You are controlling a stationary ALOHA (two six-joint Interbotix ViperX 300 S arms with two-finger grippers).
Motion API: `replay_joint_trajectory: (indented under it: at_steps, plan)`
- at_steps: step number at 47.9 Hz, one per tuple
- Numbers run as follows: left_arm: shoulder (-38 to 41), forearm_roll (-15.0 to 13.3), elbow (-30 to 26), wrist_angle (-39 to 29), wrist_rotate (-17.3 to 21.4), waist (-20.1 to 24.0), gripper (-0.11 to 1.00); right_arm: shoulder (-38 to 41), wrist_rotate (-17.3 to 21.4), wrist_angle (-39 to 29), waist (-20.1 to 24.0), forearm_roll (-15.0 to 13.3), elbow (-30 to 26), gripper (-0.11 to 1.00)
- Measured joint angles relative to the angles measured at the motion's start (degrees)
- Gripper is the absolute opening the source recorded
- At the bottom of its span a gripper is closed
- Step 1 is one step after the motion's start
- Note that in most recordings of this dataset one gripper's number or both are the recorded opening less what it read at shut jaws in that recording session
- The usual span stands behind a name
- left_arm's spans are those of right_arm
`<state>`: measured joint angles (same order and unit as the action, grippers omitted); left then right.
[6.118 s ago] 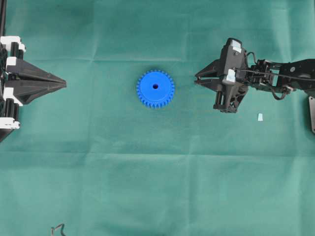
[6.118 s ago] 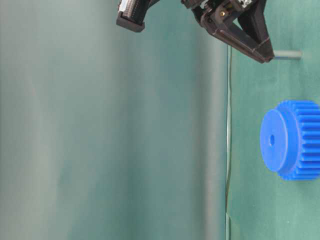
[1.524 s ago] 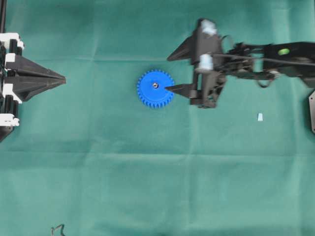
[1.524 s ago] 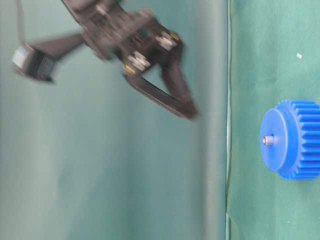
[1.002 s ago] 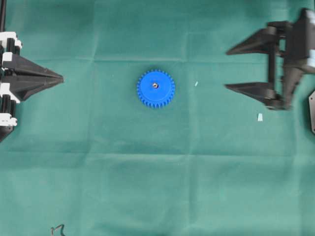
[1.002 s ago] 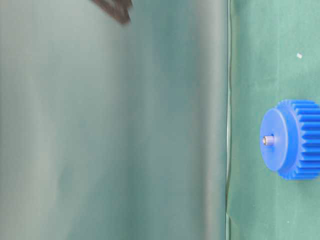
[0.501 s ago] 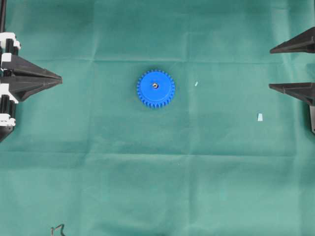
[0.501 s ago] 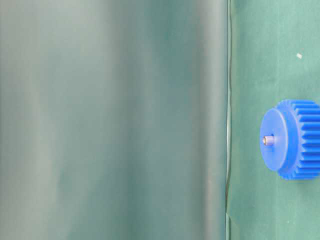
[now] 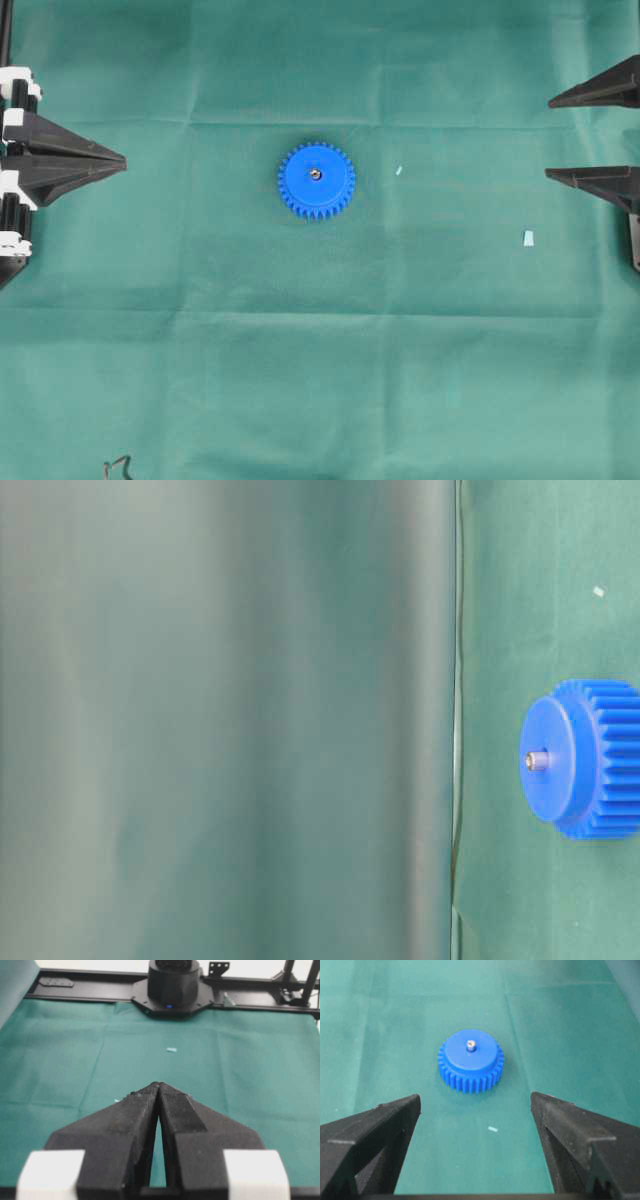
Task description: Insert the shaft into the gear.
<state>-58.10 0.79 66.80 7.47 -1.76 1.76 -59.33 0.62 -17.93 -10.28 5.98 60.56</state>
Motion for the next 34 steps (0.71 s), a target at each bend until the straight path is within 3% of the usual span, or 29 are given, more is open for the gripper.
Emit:
replay_joint_trajectory:
  at_steps: [34]
  plan:
    - [0.0, -0.1, 0.0, 0.0, 0.0, 0.0, 0.0, 1.1, 0.0, 0.2, 0.1, 0.0, 0.3, 0.94]
